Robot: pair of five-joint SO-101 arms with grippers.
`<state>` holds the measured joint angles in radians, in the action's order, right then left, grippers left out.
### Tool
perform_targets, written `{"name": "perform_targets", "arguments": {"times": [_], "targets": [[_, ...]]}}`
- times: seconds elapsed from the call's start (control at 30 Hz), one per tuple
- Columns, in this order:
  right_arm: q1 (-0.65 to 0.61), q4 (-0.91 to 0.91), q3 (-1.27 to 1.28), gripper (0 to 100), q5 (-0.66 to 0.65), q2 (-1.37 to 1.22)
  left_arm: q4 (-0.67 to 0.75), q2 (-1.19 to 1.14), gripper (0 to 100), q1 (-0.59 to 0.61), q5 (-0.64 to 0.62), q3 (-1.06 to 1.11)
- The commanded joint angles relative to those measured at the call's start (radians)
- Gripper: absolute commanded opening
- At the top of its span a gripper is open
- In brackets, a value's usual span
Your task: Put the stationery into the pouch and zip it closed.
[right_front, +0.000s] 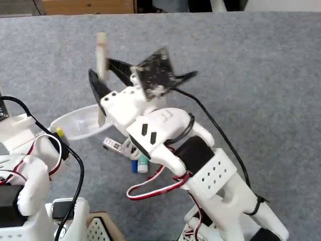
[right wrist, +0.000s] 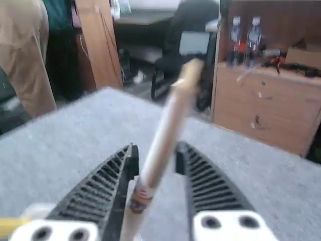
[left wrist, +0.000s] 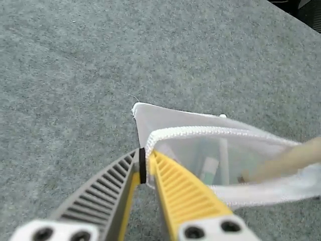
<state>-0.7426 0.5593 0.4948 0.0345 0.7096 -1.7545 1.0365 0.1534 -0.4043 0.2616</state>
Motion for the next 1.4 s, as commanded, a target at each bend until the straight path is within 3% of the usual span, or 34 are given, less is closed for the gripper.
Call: {"name": "perform_targets", "arguments": {"times": [0.0,0.43,0.57,0.7,0.97,1.1,1.37], "targets": [[0.008,0.063,-0.035,19.7,-0.026,0.019,-0.003,-0.014,3,0.015,-0.008,0.012],[0.02,0.098,-0.053,19.5,-0.026,0.093,-0.002,-0.014,3,0.038,-0.008,0.01],[0.157,0.232,-0.038,19.5,-0.018,0.15,-0.002,-0.014,3,0.139,-0.008,0.007],[0.298,0.313,0.101,19.5,-0.018,0.162,-0.002,-0.012,3,0.16,-0.008,0.002],[0.336,0.115,0.415,19.4,-0.017,0.148,-0.002,-0.012,3,0.159,-0.008,0.002],[0.336,0.049,0.418,19.4,-0.017,0.022,-0.002,-0.012,3,0.162,-0.008,0.002],[0.311,0.06,0.183,19.4,0.078,-0.384,-0.003,-0.012,3,0.163,-0.008,0.004]]}}
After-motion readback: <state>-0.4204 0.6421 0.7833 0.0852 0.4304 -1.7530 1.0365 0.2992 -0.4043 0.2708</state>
